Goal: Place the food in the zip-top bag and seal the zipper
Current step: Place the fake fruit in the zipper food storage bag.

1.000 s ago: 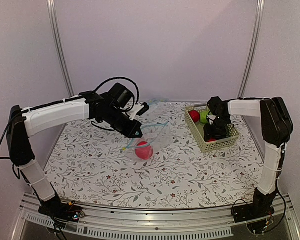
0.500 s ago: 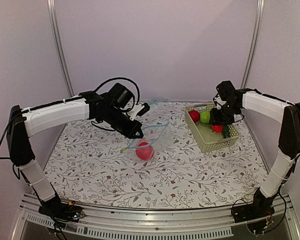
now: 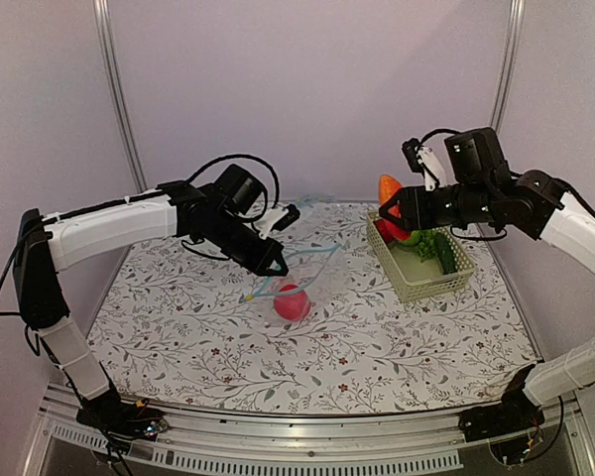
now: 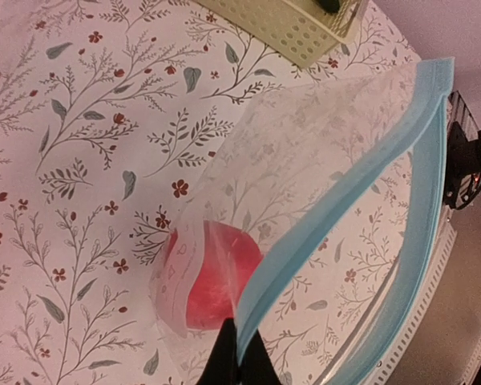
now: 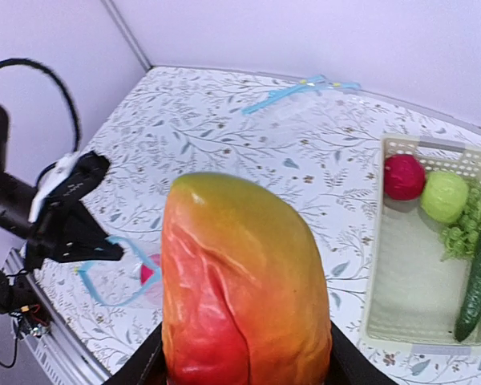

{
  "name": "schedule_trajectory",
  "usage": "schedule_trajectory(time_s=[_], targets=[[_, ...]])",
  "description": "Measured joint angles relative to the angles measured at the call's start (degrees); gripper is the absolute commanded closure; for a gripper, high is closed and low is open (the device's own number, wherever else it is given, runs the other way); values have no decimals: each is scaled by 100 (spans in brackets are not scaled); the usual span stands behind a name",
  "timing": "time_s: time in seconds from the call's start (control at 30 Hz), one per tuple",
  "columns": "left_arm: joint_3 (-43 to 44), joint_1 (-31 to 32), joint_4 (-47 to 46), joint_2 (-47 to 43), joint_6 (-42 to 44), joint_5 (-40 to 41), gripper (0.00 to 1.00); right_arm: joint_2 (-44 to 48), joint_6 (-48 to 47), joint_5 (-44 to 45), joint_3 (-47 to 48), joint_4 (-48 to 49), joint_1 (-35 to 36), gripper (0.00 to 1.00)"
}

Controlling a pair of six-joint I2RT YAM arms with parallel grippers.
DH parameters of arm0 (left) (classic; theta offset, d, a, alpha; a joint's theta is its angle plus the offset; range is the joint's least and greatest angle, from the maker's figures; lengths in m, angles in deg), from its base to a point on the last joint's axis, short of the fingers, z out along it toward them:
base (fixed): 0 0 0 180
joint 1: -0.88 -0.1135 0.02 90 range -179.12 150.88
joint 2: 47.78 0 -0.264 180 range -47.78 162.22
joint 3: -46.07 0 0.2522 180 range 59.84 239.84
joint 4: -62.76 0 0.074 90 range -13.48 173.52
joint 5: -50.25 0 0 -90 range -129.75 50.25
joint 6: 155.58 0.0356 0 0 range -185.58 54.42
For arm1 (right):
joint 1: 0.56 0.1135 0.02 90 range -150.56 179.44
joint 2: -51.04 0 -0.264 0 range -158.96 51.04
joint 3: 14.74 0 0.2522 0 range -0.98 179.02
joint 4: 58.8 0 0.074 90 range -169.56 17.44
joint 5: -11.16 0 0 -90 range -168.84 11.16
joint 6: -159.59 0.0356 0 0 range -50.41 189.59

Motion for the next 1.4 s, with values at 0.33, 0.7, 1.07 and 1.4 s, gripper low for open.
schedule_trajectory(time_s=[0.33,0.7,1.07,1.4], targets=[[0,0,-74,7,-57,-317,100,-22,319,680,-730,1818,1856,48],[0,0,-85,90,-111,-581,100,-1019,72,1364,-920,3665,2404,48],[0,-4,-90,92,-138,-782,100,-1488,-229,1862,-1462,4446,2444,49],[-28,-120,-251,92,-262,-1117,100,-1486,-236,2181,-1974,4538,2444,44]])
